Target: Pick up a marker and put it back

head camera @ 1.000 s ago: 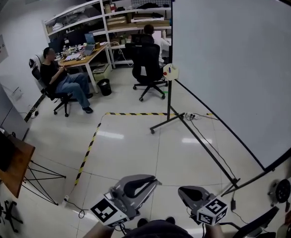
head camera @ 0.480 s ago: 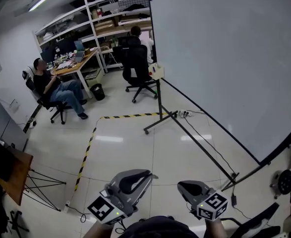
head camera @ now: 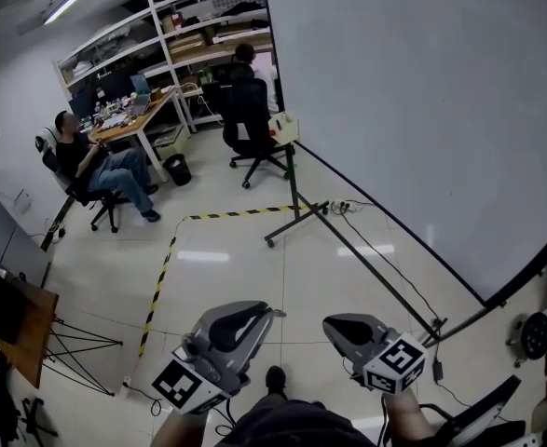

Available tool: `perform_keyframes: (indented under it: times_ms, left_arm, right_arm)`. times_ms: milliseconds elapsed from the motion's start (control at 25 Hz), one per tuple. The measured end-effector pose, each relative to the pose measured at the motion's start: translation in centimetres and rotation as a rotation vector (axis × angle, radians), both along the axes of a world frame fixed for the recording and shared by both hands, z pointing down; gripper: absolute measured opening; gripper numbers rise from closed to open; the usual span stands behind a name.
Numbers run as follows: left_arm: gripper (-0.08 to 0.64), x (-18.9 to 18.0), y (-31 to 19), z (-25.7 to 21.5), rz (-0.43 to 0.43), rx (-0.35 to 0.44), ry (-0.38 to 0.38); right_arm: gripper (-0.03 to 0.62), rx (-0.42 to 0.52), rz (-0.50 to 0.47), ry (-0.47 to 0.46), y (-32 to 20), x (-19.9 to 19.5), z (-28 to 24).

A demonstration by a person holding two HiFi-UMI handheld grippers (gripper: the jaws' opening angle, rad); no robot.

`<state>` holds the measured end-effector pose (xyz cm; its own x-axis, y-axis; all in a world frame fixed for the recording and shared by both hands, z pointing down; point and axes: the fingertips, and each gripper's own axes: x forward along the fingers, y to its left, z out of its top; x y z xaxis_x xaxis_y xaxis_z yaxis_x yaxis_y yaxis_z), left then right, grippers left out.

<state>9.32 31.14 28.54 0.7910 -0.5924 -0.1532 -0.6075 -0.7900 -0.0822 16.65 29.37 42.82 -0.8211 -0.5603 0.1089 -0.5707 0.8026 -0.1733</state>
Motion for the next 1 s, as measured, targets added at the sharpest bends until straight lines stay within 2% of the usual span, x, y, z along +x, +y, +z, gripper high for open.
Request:
perform_keyframes:
  times_ms: [240, 440, 600, 760, 1000]
  left_arm:
    - [0.029, -1.2, -1.9, 0.2, -0.014, 0.004, 0.032]
    - [0.029, -2.9, -5.2, 1.5, -0.041, -0.007, 0.052]
    - [0.029, -5.2, -9.2, 3.1, -0.076, -0.019, 0.049]
    - [0.03, -9.3, -13.9, 4.2, -0.091, -0.058, 0.097]
    - [0.03, -14.5, -21.4, 3.8, -0.08, -0.072, 0.161]
  right_arm:
    - [0.0, 0.085, -0.049, 0.025, -3.0, -2.3, -3.1]
    - [0.0, 0.116, -0.05, 0.054, -6.9, -3.5, -4.8]
    - [0.0, 0.107, -0.043, 0.081, -10.9, -5.1, -4.5]
    - [0.0, 0.069, -0.059, 0.116, -14.9, -8.5, -3.7]
    - [0.0, 0.048, -0.061, 0.172, -21.6, -13.3, -4.0]
